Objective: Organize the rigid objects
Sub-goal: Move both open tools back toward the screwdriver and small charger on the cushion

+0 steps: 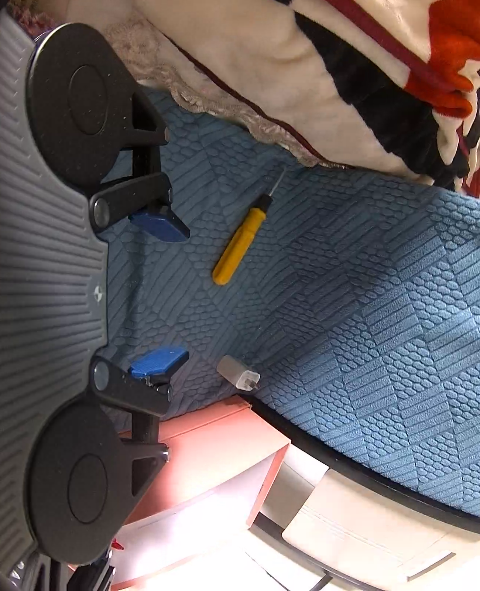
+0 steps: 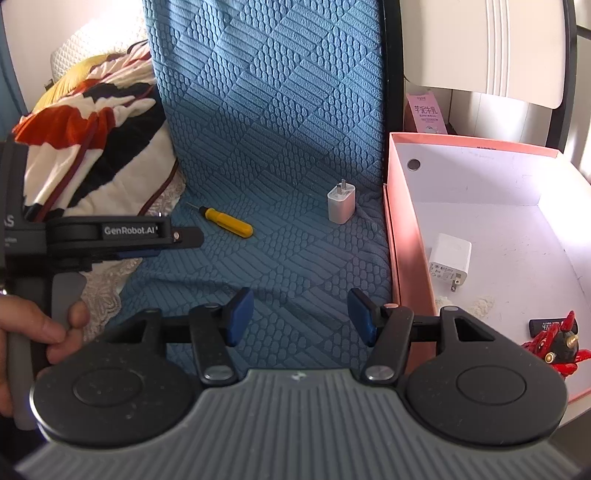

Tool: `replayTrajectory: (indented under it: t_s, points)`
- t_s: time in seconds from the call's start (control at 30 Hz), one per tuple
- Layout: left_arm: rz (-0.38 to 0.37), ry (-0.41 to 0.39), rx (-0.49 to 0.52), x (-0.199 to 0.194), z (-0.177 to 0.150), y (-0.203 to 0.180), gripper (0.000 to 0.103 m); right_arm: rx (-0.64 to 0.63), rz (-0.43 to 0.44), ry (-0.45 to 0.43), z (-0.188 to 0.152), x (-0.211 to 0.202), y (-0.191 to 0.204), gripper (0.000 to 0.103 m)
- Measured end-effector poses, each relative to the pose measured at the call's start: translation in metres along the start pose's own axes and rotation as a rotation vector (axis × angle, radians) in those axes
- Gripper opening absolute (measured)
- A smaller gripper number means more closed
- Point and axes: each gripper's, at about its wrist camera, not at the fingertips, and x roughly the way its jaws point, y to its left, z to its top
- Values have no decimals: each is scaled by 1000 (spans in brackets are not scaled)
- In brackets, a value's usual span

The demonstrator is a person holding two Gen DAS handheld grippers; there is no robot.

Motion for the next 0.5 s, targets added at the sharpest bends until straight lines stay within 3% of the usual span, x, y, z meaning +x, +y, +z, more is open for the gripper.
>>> replayTrajectory:
  t_s: [0.2,0.3,0.5]
  points:
    - [29,42,31,13,-3,-4,69,-48,0,-9,2,13,7,59]
    - [18,61,14,20,-4,-1,69,-116,-50,-63,2,17,14,60]
    - [23,69,-33,28,1,8,69,-146,61,-96,2,34,18,59]
